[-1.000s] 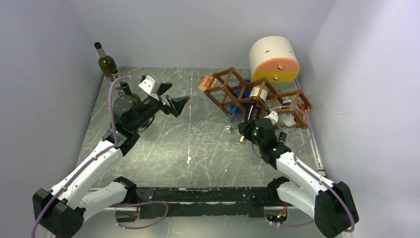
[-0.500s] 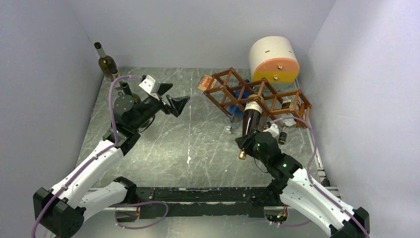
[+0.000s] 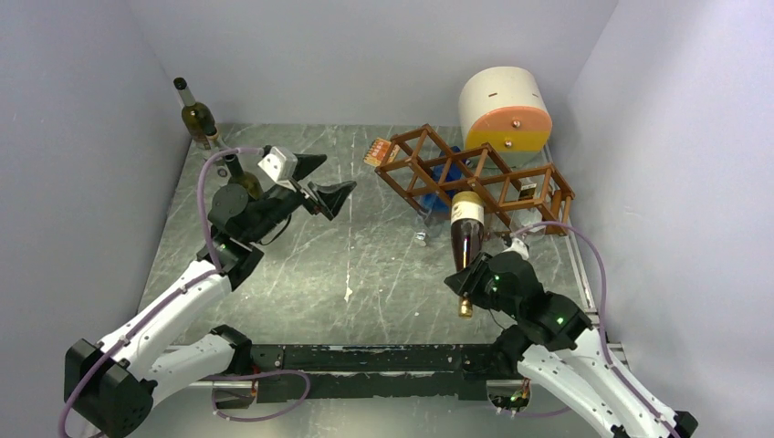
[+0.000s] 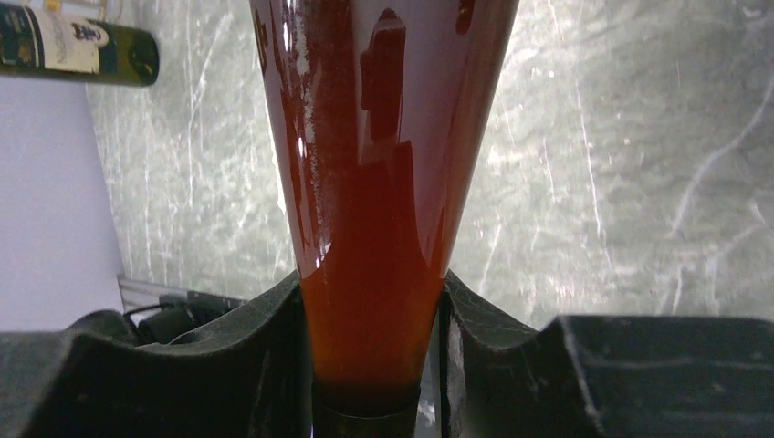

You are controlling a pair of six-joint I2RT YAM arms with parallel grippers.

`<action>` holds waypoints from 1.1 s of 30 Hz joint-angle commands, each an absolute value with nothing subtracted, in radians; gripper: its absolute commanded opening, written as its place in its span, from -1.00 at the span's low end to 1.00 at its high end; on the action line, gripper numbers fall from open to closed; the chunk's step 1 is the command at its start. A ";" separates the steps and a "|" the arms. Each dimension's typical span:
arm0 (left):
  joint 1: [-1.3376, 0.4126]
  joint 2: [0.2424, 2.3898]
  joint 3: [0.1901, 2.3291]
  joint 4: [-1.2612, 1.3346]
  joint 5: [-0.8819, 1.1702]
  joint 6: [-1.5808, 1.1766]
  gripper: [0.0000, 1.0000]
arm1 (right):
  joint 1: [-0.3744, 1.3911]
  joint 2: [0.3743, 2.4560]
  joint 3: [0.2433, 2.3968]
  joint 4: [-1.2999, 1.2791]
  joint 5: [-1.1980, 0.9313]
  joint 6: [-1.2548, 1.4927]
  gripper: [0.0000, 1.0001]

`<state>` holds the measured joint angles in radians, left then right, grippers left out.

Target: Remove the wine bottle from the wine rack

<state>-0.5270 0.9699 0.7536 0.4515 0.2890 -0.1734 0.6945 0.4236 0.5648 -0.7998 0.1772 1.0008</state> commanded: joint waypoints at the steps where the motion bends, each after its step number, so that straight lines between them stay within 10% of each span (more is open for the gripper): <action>1: -0.555 0.989 0.752 0.546 0.362 -0.179 1.00 | 0.690 0.395 0.708 -0.893 0.200 1.009 -1.00; 19: -0.827 1.043 0.743 0.505 0.546 0.125 0.98 | 0.695 0.504 0.996 -1.085 -0.086 0.841 -1.00; 33: -1.334 1.264 0.881 0.282 0.207 0.536 0.95 | 0.695 0.733 1.100 -1.070 -0.433 0.638 -1.00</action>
<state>-1.2911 1.2018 0.8375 0.3058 0.3309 0.4034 0.6933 0.7422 0.9882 -1.3296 -0.2779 0.7689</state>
